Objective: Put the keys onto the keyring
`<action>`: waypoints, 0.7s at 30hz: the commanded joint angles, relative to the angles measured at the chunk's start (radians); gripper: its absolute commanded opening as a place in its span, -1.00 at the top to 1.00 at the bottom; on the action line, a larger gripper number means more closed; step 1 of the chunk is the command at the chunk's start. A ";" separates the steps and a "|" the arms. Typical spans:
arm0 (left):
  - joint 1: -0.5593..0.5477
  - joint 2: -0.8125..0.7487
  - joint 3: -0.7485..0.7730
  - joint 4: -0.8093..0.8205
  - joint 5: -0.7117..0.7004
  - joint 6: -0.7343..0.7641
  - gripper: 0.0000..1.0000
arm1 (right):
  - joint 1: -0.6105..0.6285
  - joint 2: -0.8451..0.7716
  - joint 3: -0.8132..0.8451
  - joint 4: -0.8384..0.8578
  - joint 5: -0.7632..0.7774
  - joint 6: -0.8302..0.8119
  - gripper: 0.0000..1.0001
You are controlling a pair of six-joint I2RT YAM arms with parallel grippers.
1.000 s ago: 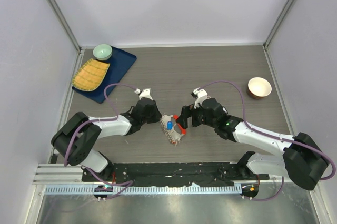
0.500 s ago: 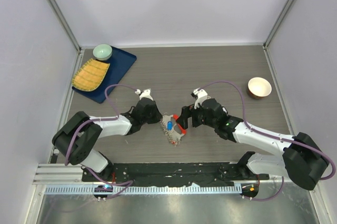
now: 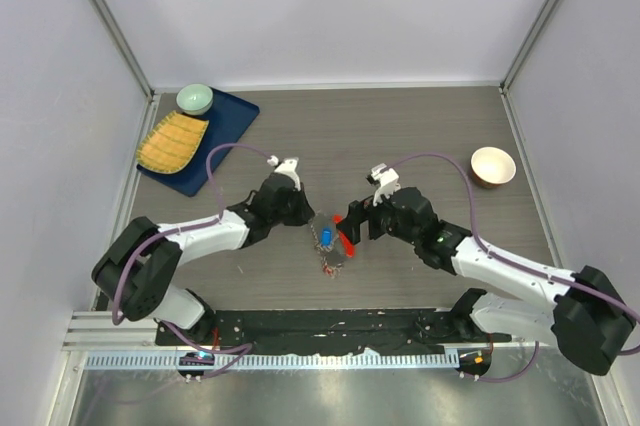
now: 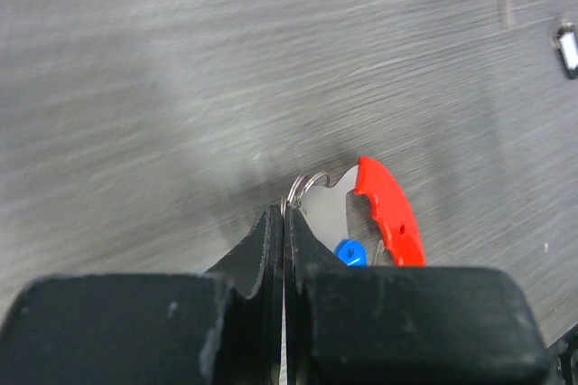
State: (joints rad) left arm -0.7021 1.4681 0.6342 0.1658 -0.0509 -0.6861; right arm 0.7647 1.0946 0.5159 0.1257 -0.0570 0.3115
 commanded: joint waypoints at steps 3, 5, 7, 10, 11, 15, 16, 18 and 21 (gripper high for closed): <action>0.001 -0.031 0.147 -0.058 0.172 0.288 1.00 | -0.001 -0.136 0.038 0.019 0.042 -0.135 -0.89; 0.000 -0.017 0.153 -0.013 0.229 0.319 1.00 | -0.001 -0.160 0.042 -0.007 0.054 -0.150 -0.89; -0.010 0.041 0.192 0.024 0.291 0.358 0.99 | -0.001 -0.192 0.035 -0.031 0.129 -0.149 -0.89; -0.048 0.147 0.289 -0.060 0.431 0.442 1.00 | -0.002 -0.232 0.000 -0.035 0.172 -0.129 -0.88; -0.056 0.164 0.303 -0.090 0.450 0.459 1.00 | -0.001 -0.240 -0.007 -0.040 0.171 -0.111 -0.87; -0.065 0.204 0.291 -0.156 0.424 0.494 0.99 | -0.001 -0.280 -0.036 -0.095 0.161 -0.062 -0.85; -0.066 0.207 0.295 -0.163 0.418 0.508 1.00 | -0.001 -0.288 -0.043 -0.100 0.163 -0.055 -0.84; -0.065 0.219 0.314 -0.227 0.393 0.520 1.00 | -0.001 -0.317 -0.079 -0.100 0.175 -0.034 -0.84; -0.065 0.241 0.353 -0.291 0.323 0.545 1.00 | -0.001 -0.343 -0.111 -0.103 0.201 -0.017 -0.84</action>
State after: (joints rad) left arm -0.7719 1.6913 0.9192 -0.0216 0.3267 -0.2054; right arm 0.7639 0.7853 0.4400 0.0307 0.0940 0.2504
